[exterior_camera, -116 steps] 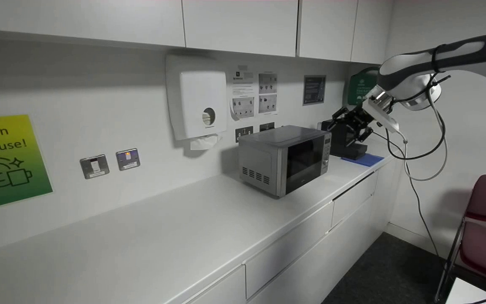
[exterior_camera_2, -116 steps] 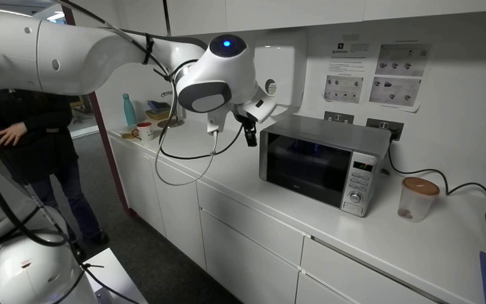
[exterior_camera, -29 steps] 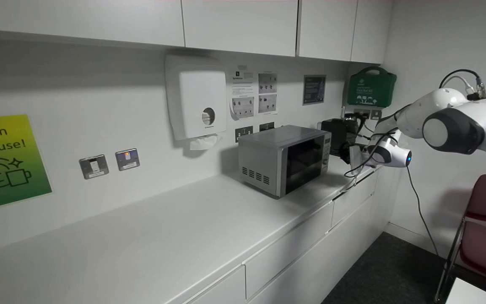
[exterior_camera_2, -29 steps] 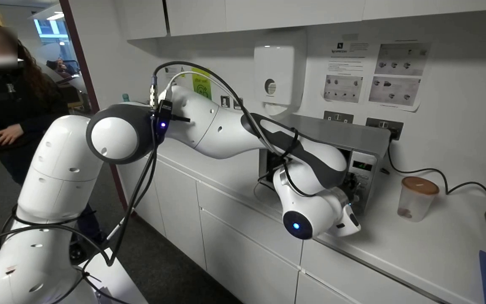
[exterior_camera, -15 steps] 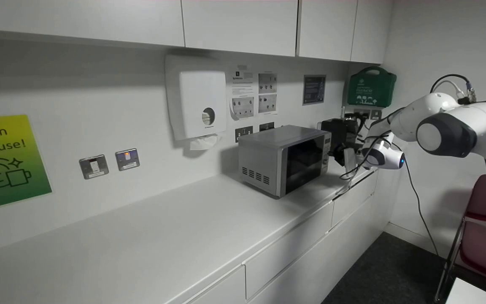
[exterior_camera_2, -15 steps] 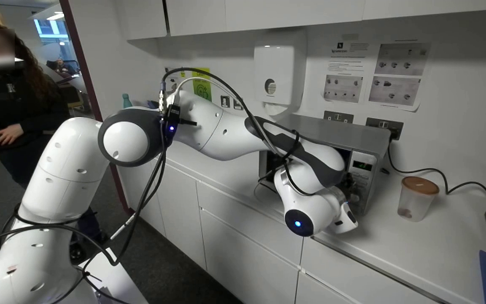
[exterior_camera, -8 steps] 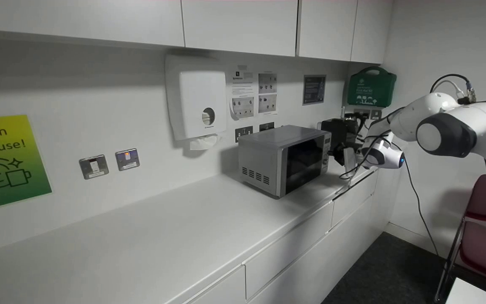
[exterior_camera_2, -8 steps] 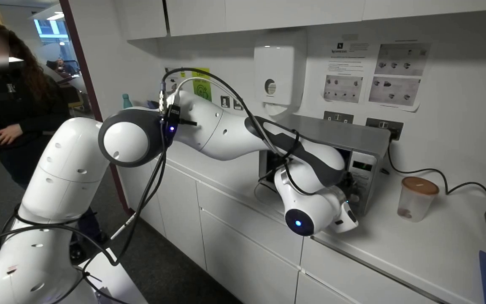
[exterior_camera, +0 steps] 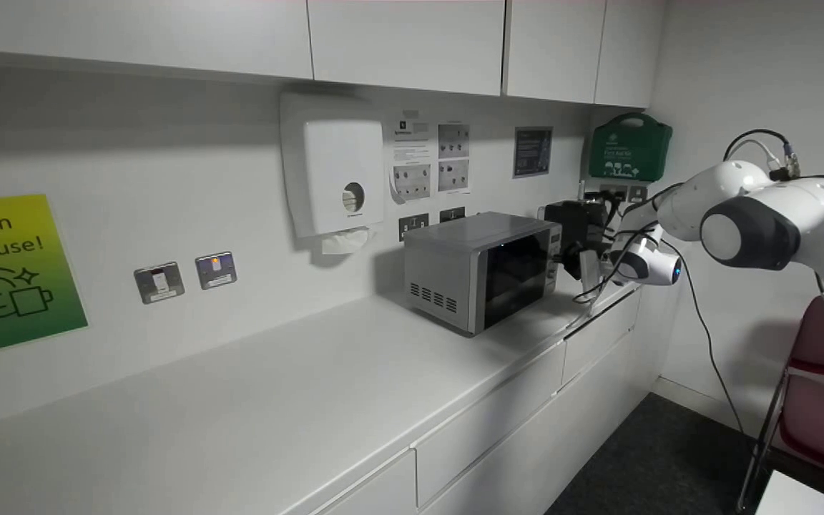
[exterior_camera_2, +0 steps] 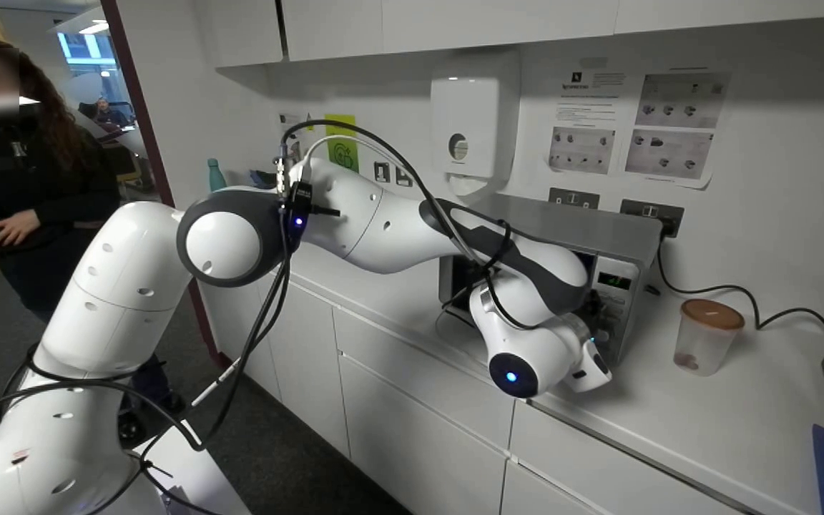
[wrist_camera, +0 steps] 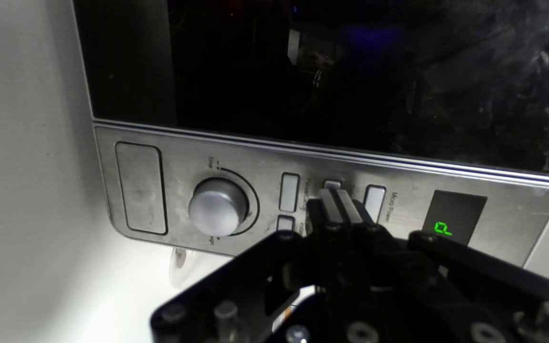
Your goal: Press a button on the microwave
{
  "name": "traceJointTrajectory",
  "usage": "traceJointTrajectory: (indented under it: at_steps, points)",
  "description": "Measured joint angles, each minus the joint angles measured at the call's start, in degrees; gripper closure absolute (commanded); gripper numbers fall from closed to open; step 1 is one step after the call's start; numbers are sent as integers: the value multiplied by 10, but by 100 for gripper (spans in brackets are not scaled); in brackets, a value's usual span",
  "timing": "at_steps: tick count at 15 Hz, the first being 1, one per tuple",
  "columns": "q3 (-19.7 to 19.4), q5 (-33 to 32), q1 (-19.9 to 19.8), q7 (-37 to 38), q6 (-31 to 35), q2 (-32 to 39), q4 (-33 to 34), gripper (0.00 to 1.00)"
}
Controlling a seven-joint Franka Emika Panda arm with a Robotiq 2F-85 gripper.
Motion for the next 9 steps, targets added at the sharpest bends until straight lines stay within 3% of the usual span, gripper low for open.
traceJointTrajectory:
  at_steps: [9]
  points:
    - [0,0,-1,0,0,10,7,100]
